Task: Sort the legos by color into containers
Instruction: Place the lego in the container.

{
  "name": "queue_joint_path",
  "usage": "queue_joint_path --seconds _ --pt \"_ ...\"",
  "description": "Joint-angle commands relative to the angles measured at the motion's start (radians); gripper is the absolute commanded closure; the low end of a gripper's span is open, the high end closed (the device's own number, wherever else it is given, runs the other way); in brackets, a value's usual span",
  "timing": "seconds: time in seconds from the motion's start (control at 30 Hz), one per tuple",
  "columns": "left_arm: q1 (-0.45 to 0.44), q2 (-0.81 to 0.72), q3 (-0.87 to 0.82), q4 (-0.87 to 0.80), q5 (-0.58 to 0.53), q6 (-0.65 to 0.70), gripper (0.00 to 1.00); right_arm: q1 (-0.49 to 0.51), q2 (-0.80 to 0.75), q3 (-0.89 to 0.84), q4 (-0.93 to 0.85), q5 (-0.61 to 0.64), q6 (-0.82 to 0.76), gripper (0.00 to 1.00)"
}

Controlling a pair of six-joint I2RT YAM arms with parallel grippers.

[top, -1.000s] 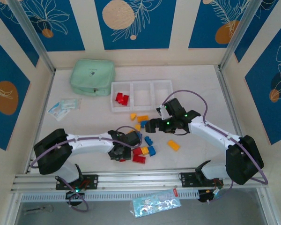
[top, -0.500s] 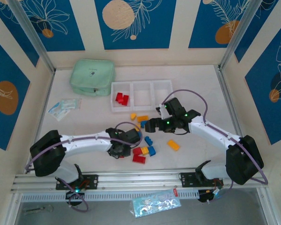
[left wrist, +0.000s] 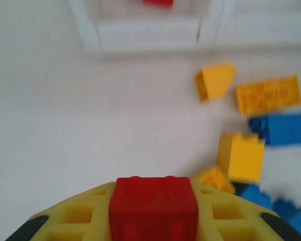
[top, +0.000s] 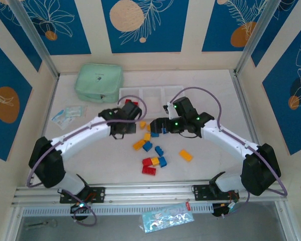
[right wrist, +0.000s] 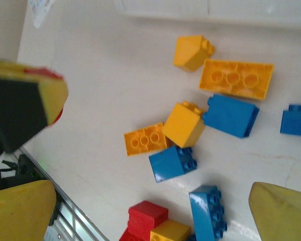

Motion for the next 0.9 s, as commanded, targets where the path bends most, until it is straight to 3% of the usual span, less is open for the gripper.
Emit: queue_joint_path --seconds 0.0,0.23,0.43,0.57,0.77,0.87 --pt "0.073 0.114 0.106 0.065 0.011 0.165 0.73 -0.003 0.023 0.049 0.032 0.028 0.018 0.01" --pt "0.184 0.420 0.394 0.067 0.008 0.267 0.72 -0.035 0.067 0.079 0.044 0.031 0.027 0.01" --pt "0.240 0.553 0.567 0.101 0.009 0.308 0.70 -0.050 0.071 0.081 0.037 0.030 0.024 0.01" --pt "0.259 0.645 0.678 0.066 0.004 0.323 0.61 -0.059 0.074 0.085 0.028 0.021 0.023 0.01" --pt "0.264 0.629 0.698 0.059 0.046 0.333 0.46 -0.058 0.049 0.098 0.002 0.028 0.008 0.01" --pt "0.263 0.573 0.683 0.031 0.074 0.328 0.46 -0.058 0.040 0.105 -0.018 0.029 -0.005 0.01"
